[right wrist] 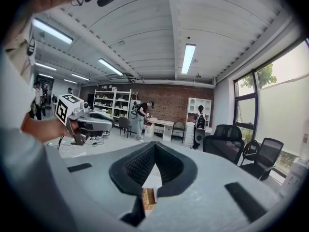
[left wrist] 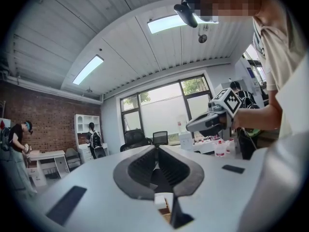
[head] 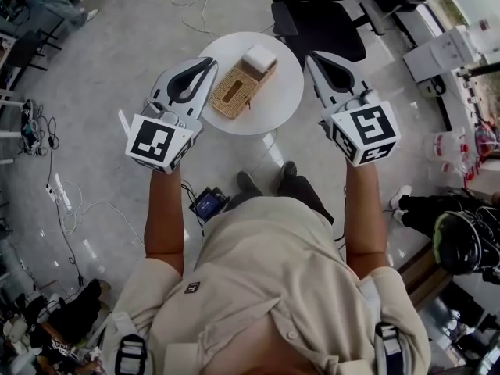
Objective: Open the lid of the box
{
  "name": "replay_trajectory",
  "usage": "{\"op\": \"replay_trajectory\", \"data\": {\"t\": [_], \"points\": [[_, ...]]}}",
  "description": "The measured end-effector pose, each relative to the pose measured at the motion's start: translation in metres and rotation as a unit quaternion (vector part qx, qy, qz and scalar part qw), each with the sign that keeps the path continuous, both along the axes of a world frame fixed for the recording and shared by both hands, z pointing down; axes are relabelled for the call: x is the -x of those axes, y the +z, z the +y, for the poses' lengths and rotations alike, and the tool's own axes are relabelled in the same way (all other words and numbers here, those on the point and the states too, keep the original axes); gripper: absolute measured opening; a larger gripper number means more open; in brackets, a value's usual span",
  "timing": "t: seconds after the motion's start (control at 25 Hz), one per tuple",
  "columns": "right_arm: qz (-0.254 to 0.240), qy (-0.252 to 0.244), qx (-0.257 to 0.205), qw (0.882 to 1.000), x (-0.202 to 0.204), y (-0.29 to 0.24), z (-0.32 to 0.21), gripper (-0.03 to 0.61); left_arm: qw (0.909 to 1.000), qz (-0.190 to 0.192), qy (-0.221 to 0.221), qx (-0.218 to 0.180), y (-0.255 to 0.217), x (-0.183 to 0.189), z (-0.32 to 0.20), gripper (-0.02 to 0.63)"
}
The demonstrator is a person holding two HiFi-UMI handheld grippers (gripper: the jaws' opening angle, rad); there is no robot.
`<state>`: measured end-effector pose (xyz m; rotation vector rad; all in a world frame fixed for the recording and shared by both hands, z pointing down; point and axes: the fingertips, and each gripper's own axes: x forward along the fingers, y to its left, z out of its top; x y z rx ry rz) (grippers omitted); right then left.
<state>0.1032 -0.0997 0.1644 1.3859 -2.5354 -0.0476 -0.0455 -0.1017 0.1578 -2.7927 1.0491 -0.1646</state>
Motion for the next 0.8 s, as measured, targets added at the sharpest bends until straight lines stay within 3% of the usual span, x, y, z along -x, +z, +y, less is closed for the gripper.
{"op": "replay_trajectory", "data": {"t": [0.4, 0.8], "points": [[-0.003, -0.044, 0.012, 0.999, 0.017, 0.025, -0.054, -0.008, 0.9992, -0.010, -0.038, 0.009, 0.024, 0.015, -0.045, 0.025], [-0.004, -0.081, 0.047, 0.996, 0.027, 0.073, -0.093, -0.008, 0.9959, -0.037, -0.066, 0.050, 0.069, 0.017, -0.078, 0.025]]}}
